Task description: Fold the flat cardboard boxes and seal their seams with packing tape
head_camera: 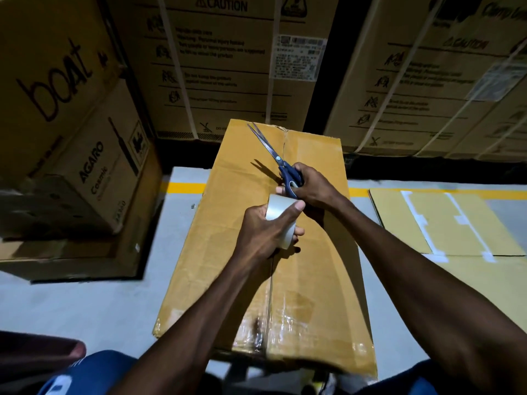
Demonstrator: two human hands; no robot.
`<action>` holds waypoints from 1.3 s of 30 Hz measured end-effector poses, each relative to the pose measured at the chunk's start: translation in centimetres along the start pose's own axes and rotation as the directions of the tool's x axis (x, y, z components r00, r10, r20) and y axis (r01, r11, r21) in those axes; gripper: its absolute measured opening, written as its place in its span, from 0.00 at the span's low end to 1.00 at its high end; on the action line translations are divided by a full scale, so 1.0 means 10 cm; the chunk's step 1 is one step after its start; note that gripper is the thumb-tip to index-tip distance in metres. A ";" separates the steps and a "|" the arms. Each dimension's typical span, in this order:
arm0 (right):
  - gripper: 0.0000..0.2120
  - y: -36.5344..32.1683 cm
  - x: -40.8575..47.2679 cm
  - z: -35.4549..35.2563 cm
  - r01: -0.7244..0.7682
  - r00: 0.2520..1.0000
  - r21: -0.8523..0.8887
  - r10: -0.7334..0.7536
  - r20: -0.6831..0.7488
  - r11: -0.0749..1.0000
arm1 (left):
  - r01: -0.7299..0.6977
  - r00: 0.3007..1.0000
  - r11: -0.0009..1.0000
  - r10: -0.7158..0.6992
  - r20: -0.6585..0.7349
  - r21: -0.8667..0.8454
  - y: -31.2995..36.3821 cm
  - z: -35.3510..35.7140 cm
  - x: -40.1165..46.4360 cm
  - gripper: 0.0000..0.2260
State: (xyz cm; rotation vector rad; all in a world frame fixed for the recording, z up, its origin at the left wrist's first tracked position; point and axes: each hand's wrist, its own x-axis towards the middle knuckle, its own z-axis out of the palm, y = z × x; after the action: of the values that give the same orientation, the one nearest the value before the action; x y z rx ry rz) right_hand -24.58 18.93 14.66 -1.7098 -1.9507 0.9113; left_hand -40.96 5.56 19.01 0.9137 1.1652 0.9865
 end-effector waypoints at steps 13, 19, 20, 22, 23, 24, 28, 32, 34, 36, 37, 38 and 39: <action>0.10 -0.20 -0.35 0.29 0.140 0.936 -0.360 -0.242 -0.256 0.922 | 0.047 0.998 0.997 -0.044 0.054 -0.065 -0.10 -0.10 -0.48 0.14; 0.09 -0.24 -0.43 0.15 0.048 0.998 -0.036 -0.046 0.048 0.998 | 0.035 0.999 0.999 -0.033 0.039 -0.038 -0.06 -0.08 -0.55 0.12; 0.11 -0.24 -0.45 0.19 0.037 0.999 -0.064 -0.036 0.022 0.997 | 0.033 0.998 0.999 -0.032 0.049 -0.029 -0.06 -0.10 -0.55 0.13; 0.15 -0.19 -0.49 0.30 0.023 0.996 -0.188 -0.038 -0.075 0.982 | 0.047 0.993 0.999 -0.047 0.109 0.006 -0.05 -0.15 -0.59 0.14; 0.15 -0.16 -0.51 0.35 0.026 0.990 -0.252 -0.059 -0.127 0.967 | 0.060 0.986 0.998 -0.062 0.154 0.018 -0.06 -0.18 -0.62 0.13; 0.16 -0.16 -0.54 0.38 0.036 0.980 -0.300 -0.093 -0.177 0.953 | 0.075 0.977 0.997 -0.078 0.198 0.023 -0.09 -0.20 -0.68 0.10; 0.20 -0.22 -0.62 0.45 0.096 0.901 -0.551 -0.308 -0.307 0.829 | 0.112 0.969 0.994 -0.107 0.223 -0.007 -0.17 -0.20 -0.88 0.07; 0.15 -0.27 -0.70 0.49 0.100 0.916 -0.407 -0.244 -0.318 0.908 | 0.106 0.966 0.994 -0.109 0.233 0.024 -0.16 -0.24 -0.92 0.07; 0.18 -0.31 -0.74 0.38 0.070 0.974 -0.202 -0.111 -0.196 0.977 | 0.110 0.964 0.994 -0.114 0.240 0.027 -0.16 -0.24 -0.95 0.08; 0.21 -0.38 -0.79 0.25 0.026 0.999 -0.014 -0.025 0.036 1.000 | 0.110 0.967 0.994 -0.112 0.228 0.025 -0.15 -0.23 -0.97 0.09; 0.21 -0.39 -0.82 0.22 0.012 0.991 0.046 -0.018 0.131 0.999 | 0.110 0.969 0.994 -0.113 0.222 0.028 -0.15 -0.23 -0.98 0.10; 0.21 -0.39 -0.84 0.21 0.003 0.982 0.078 -0.017 0.186 0.997 | 0.107 0.970 0.994 -0.112 0.216 0.037 -0.14 -0.22 -0.99 0.12; 0.20 -0.38 -0.85 0.23 -0.005 0.980 0.081 -0.012 0.199 0.997 | 0.101 0.972 0.994 -0.107 0.209 0.040 -0.14 -0.22 -1.01 0.13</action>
State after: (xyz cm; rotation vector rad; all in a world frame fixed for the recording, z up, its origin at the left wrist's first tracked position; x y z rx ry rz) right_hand -27.30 9.97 16.68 -1.6230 -2.0096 1.1842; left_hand -44.07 -4.33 20.30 0.9465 1.0386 0.7693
